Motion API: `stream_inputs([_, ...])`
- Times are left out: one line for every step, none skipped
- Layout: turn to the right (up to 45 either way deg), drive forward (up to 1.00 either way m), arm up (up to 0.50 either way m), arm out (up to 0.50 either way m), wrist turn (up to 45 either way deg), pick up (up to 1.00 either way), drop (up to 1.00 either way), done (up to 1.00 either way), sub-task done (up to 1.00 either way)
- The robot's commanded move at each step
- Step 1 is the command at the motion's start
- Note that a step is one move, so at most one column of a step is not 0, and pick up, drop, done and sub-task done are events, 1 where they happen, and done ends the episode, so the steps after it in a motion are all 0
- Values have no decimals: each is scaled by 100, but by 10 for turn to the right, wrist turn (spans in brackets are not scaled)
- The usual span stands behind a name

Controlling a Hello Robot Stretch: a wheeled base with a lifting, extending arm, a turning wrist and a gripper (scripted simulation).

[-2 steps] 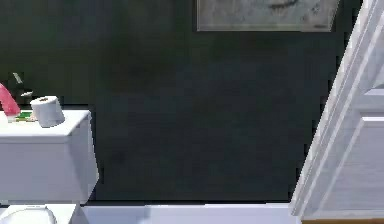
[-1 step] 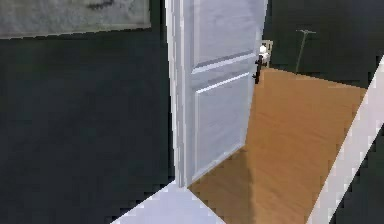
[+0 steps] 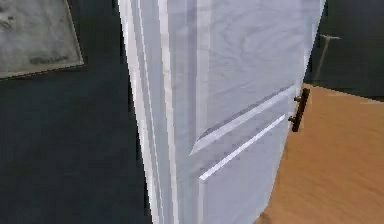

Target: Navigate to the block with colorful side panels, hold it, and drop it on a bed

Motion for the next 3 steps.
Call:
stream_inputs([330,0,0,0,0,0,0,0,0])
stream_inputs([0,5,0,0,0,0,0,0,0])
stream_inputs([120,0,0,0,0,0,0,0,0])
